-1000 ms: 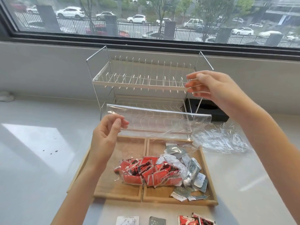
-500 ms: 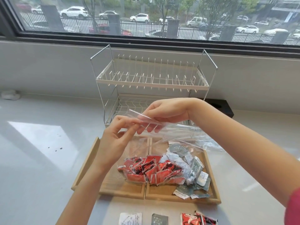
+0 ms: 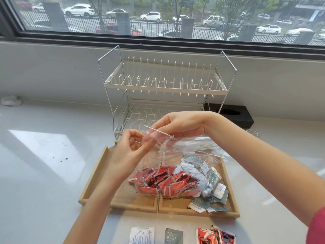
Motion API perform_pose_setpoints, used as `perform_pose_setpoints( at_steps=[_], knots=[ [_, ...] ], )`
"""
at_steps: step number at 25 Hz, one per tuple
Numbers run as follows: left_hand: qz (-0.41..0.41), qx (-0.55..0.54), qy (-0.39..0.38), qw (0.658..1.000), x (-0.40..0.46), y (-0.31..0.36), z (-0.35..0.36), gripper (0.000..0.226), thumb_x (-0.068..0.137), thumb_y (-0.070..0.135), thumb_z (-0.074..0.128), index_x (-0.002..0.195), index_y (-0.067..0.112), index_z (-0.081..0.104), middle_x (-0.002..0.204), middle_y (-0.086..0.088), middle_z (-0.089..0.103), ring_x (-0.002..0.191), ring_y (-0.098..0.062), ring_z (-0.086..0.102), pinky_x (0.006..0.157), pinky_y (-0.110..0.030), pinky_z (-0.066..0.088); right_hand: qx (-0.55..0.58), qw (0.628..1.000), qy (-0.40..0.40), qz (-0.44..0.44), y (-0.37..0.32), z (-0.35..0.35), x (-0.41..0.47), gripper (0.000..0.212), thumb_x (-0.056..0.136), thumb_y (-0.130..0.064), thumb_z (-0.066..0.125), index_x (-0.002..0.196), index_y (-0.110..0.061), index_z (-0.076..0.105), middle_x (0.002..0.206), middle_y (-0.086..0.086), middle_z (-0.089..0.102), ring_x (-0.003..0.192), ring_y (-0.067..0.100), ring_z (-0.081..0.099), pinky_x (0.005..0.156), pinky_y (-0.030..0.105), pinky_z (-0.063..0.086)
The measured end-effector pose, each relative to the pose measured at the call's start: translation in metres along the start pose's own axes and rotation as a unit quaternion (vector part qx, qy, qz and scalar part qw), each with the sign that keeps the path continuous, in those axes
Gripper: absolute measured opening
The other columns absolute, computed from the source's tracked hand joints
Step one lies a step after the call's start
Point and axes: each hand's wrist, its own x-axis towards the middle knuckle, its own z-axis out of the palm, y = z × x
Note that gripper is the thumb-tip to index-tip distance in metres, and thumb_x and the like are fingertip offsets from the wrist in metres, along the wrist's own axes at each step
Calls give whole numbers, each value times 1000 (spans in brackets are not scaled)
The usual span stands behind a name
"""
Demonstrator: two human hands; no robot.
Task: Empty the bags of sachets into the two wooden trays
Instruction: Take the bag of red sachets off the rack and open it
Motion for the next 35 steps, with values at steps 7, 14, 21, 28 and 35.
perform_pose_setpoints(
  at_steps=[7,14,21,28,35],
  knots=[
    [-8,2,-15,1000,-1,1,3,67,36,63,72,88,30,45,84,5,57,76,-29,59,61,-27,45,68,996,9,49,7,12,-2,42,98,-16,33,128,13,40,77,-1,59,54,-2,59,50,11,47],
    [-35,17,-40,998,-3,0,1,59,46,56,75,86,21,51,85,-3,69,75,-16,67,61,-18,51,76,997,8,10,12,16,-3,29,95,-10,40,116,4,55,77,0,64,62,4,61,58,14,50],
    [-6,45,-57,997,-9,2,3,40,60,52,58,53,12,58,44,9,55,49,-5,46,51,-8,35,-3,997,68,-46,10,16,-9,14,92,-10,47,87,-14,59,86,4,63,73,14,58,67,21,49],
    [18,-1,-15,1000,-10,-3,-1,35,71,41,54,59,8,59,44,8,56,44,1,47,50,-8,39,-72,932,340,-106,-11,-11,-41,13,92,-20,49,96,-13,59,79,-3,68,65,1,64,71,20,55],
    [71,-1,35,997,-3,5,-3,17,89,18,48,79,18,62,62,14,68,64,6,61,63,-3,42,134,978,153,-37,12,-9,-30,39,97,-34,30,98,-14,63,85,-2,73,85,13,63,81,21,53]
  ],
)
